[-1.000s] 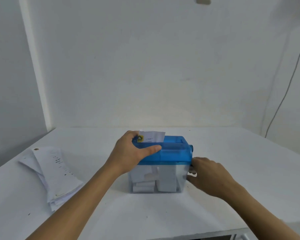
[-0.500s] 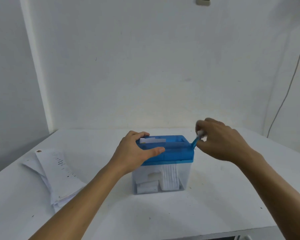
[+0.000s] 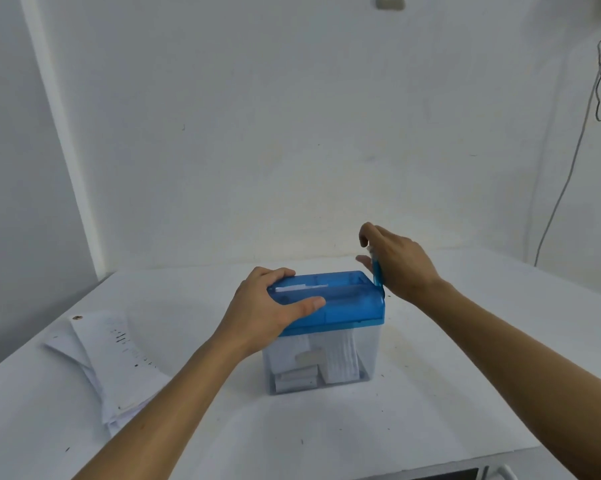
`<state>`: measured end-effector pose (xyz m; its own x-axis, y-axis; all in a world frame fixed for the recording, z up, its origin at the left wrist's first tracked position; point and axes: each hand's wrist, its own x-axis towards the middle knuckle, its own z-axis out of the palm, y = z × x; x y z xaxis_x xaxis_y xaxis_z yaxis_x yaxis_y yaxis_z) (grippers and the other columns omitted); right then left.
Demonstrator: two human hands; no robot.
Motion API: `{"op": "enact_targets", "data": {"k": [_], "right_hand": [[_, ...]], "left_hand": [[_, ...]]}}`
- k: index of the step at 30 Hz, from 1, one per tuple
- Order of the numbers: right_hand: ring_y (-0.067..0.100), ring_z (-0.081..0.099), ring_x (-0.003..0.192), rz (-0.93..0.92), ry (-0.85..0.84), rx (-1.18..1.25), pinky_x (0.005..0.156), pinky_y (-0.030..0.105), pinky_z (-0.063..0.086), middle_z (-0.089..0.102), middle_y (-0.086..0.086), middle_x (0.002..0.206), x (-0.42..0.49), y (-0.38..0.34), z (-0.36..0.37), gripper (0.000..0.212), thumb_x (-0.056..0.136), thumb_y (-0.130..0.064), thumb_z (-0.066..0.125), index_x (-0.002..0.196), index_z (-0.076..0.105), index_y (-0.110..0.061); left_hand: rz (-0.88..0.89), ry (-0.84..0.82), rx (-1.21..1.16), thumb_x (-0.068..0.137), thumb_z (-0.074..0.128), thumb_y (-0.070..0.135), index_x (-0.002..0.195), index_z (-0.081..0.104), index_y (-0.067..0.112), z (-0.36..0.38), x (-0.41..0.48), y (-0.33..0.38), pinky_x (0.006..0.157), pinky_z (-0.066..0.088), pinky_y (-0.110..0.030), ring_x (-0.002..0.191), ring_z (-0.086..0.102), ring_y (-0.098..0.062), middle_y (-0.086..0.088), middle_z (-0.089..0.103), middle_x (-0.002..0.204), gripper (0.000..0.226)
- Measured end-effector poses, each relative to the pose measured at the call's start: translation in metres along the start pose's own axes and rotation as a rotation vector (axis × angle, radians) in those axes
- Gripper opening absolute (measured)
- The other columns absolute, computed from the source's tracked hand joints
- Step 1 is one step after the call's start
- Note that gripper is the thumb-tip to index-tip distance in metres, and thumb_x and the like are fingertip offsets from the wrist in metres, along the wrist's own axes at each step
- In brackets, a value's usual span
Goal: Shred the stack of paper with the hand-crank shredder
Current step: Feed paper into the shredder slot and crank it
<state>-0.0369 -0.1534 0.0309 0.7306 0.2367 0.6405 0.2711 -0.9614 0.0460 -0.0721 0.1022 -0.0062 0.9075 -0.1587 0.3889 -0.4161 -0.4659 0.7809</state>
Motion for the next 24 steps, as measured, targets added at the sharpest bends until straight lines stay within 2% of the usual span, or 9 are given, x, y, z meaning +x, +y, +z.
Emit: {"op": "enact_targets", "data": {"k": [4, 7, 9, 11, 13, 15, 17, 21, 24], "right_hand": [[0.018, 0.054, 0.068, 0.073, -0.158, -0.016, 0.053, 0.02, 0.035, 0.057, -0.003, 0.087, -0.006, -0.003, 0.019, 0.024, 0.098, -0.027, 0.061, 0.098, 0.038, -0.02], [0.017, 0.063, 0.079, 0.244, -0.358, 0.128, 0.066, 0.025, 0.051, 0.065, -0.001, 0.093, -0.032, -0.006, 0.042, 0.007, 0.096, -0.02, 0.06, 0.1, 0.056, -0.017], [0.016, 0.065, 0.081, 0.321, -0.421, 0.178, 0.075, 0.029, 0.058, 0.067, 0.002, 0.096, -0.051, -0.009, 0.055, 0.01, 0.096, -0.021, 0.059, 0.102, 0.062, -0.013], [0.014, 0.065, 0.076, 0.319, -0.464, 0.154, 0.071, 0.028, 0.058, 0.065, 0.0, 0.09, -0.068, -0.014, 0.05, 0.012, 0.096, -0.027, 0.057, 0.095, 0.061, -0.017], [0.01, 0.059, 0.068, 0.28, -0.532, 0.119, 0.062, 0.023, 0.051, 0.061, -0.004, 0.083, -0.084, -0.019, 0.027, 0.017, 0.095, -0.035, 0.058, 0.083, 0.053, -0.024], [0.007, 0.06, 0.074, 0.206, -0.589, 0.034, 0.068, 0.023, 0.05, 0.06, -0.013, 0.088, -0.097, -0.023, -0.007, 0.02, 0.092, -0.042, 0.061, 0.082, 0.048, -0.031], [0.003, 0.059, 0.081, 0.171, -0.583, 0.002, 0.075, 0.023, 0.05, 0.059, -0.019, 0.091, -0.103, -0.022, -0.043, 0.015, 0.091, -0.04, 0.062, 0.087, 0.049, -0.037], [-0.002, 0.063, 0.073, 0.157, -0.494, 0.292, 0.065, 0.019, 0.049, 0.071, -0.019, 0.087, -0.088, -0.014, -0.101, 0.023, 0.092, -0.03, 0.069, 0.098, 0.051, -0.043], [0.008, 0.068, 0.072, 0.141, -0.544, 0.454, 0.067, 0.025, 0.053, 0.073, -0.016, 0.09, -0.076, -0.004, -0.107, 0.028, 0.089, -0.022, 0.075, 0.103, 0.055, -0.036]], "left_hand": [[0.007, 0.008, -0.013, 0.07, 0.081, 0.06, 0.134, 0.057, 0.028, 0.0, 0.0, 0.0, 0.073, 0.047, -0.01, 0.108, 0.054, -0.001, 0.016, 0.052, 0.122, 0.075], [0.009, 0.006, -0.037, 0.068, 0.081, 0.062, 0.132, 0.058, 0.03, 0.001, -0.001, -0.001, 0.073, 0.045, -0.009, 0.109, 0.053, 0.003, 0.018, 0.052, 0.121, 0.075], [0.005, 0.017, -0.04, 0.068, 0.081, 0.063, 0.131, 0.059, 0.032, 0.001, -0.001, -0.002, 0.077, 0.044, -0.009, 0.11, 0.053, 0.003, 0.019, 0.052, 0.121, 0.074], [0.001, 0.03, -0.036, 0.066, 0.082, 0.065, 0.129, 0.059, 0.033, 0.001, -0.001, -0.004, 0.088, 0.046, -0.014, 0.114, 0.053, -0.001, 0.019, 0.052, 0.122, 0.074], [-0.011, 0.027, -0.027, 0.062, 0.081, 0.072, 0.127, 0.059, 0.036, 0.002, 0.0, -0.005, 0.098, 0.048, -0.024, 0.117, 0.053, -0.003, 0.02, 0.052, 0.123, 0.078], [-0.018, 0.024, -0.02, 0.053, 0.078, 0.082, 0.126, 0.059, 0.038, 0.002, 0.0, -0.006, 0.102, 0.049, -0.03, 0.117, 0.053, -0.002, 0.021, 0.052, 0.123, 0.087], [-0.021, 0.029, -0.021, 0.049, 0.075, 0.084, 0.127, 0.059, 0.037, 0.002, -0.001, -0.006, 0.101, 0.05, -0.03, 0.116, 0.053, -0.001, 0.022, 0.052, 0.123, 0.092], [-0.003, -0.001, -0.03, 0.059, 0.079, 0.074, 0.132, 0.059, 0.033, 0.0, -0.001, -0.005, 0.088, 0.045, -0.015, 0.112, 0.052, 0.004, 0.02, 0.052, 0.121, 0.086], [-0.001, 0.003, -0.027, 0.065, 0.081, 0.068, 0.132, 0.058, 0.033, 0.0, 0.0, -0.004, 0.087, 0.043, -0.014, 0.112, 0.052, 0.002, 0.02, 0.051, 0.12, 0.079]]}}
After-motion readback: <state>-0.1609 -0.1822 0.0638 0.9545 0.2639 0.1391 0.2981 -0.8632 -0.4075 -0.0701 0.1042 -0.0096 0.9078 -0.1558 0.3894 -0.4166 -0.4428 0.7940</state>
